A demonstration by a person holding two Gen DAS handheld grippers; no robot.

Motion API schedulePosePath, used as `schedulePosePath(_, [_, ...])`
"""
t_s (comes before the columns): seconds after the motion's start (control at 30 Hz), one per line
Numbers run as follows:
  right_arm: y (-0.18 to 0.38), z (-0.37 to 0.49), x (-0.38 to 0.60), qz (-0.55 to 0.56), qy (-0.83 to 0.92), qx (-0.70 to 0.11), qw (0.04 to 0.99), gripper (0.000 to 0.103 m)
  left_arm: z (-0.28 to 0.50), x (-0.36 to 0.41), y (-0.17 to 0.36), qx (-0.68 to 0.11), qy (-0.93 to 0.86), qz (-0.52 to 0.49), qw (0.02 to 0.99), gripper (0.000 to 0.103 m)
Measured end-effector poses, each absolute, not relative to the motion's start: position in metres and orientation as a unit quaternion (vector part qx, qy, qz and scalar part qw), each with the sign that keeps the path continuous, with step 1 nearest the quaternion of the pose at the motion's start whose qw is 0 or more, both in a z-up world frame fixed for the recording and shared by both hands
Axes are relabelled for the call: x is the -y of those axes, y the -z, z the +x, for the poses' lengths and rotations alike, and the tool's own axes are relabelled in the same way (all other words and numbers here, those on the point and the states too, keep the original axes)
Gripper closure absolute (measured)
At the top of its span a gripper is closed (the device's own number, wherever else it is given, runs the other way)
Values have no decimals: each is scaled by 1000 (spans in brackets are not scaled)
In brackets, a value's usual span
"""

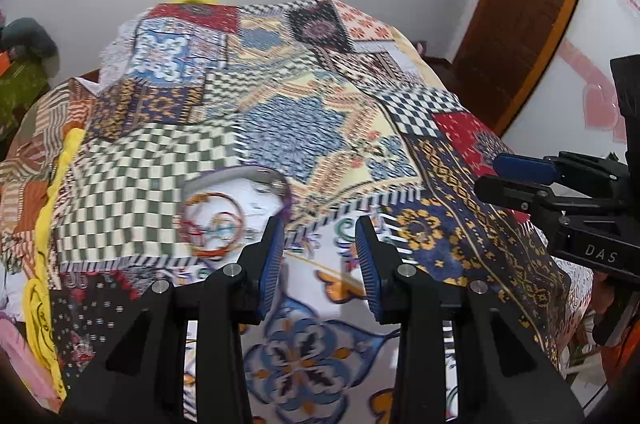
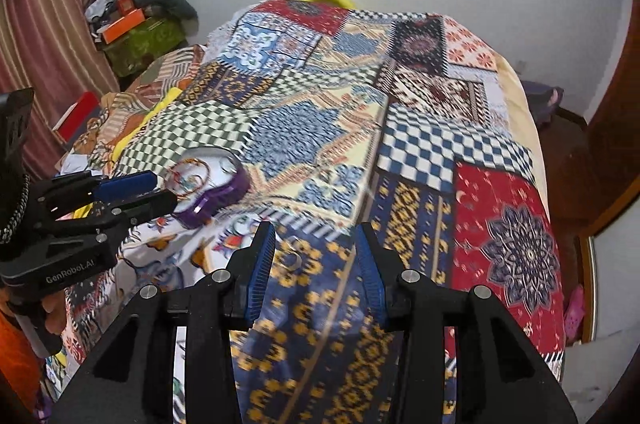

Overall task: Organize jewelry
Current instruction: 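Move both tools to the remaining rings on the quilt, then grasp a gold ring with the left tool while the right tool grasps a small silver ring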

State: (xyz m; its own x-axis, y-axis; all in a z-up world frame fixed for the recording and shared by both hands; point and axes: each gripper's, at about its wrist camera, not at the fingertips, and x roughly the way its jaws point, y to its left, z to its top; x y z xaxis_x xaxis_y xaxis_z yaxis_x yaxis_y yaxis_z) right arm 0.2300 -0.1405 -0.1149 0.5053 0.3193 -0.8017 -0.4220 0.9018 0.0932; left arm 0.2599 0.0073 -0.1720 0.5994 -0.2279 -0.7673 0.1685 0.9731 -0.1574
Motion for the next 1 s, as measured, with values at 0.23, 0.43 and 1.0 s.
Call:
schedulePosePath(0.23, [124,227,162,-47,-204,-457,865,65,269,30,188,-452,144,-21,880,67])
schedulePosePath(0.43, [128,223,169,-50,-199,-454,867,65,276,58,202,-466,166,-5,869,67])
schedulePosePath(1.0, [136,228,162,-39,-217,-455,863,65,284,51,217,-481,175,-44,858,86])
